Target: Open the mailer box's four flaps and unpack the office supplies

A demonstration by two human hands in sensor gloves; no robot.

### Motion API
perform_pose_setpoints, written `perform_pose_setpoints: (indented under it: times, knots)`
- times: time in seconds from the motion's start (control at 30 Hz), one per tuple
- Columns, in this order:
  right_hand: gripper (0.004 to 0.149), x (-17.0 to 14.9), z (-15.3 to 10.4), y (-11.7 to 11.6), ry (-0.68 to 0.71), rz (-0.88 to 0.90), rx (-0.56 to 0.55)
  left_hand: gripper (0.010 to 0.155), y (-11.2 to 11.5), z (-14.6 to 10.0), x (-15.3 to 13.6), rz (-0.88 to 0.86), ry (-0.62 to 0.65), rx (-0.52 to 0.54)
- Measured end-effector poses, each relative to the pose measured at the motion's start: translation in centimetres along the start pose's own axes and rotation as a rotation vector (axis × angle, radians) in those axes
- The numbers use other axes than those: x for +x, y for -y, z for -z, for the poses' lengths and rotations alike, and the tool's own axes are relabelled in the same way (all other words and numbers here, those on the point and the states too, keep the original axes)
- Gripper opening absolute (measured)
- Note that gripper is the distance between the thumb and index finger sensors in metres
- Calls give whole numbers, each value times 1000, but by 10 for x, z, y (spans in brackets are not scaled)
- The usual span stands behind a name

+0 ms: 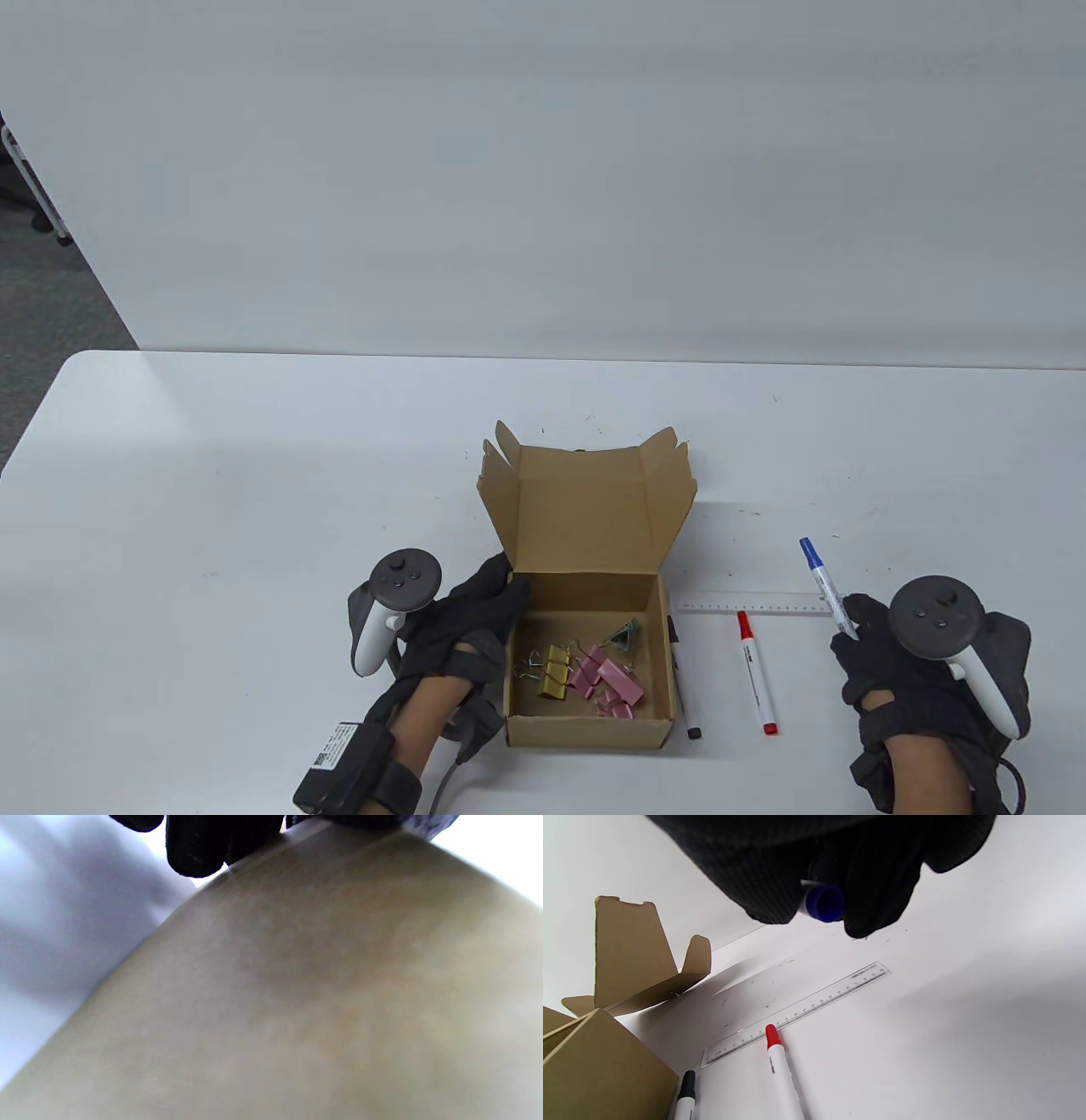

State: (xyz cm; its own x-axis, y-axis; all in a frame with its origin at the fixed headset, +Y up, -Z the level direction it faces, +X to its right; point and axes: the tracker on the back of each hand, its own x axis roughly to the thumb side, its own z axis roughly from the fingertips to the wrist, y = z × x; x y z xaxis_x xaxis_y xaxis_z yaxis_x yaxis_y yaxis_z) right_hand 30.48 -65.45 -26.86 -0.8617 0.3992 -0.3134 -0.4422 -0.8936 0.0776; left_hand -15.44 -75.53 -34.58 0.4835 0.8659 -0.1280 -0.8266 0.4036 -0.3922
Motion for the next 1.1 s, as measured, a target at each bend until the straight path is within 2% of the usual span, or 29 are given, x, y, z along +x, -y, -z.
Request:
perform_pose_setpoints:
  times: [0.53,1.1]
  knots:
    - [51,-28,1,-27,-215,-60,45,65,0,0,0,0,0,0]
    - [50,-41,14,-53,-347,-146,102,65,0,0,0,12,-2,4]
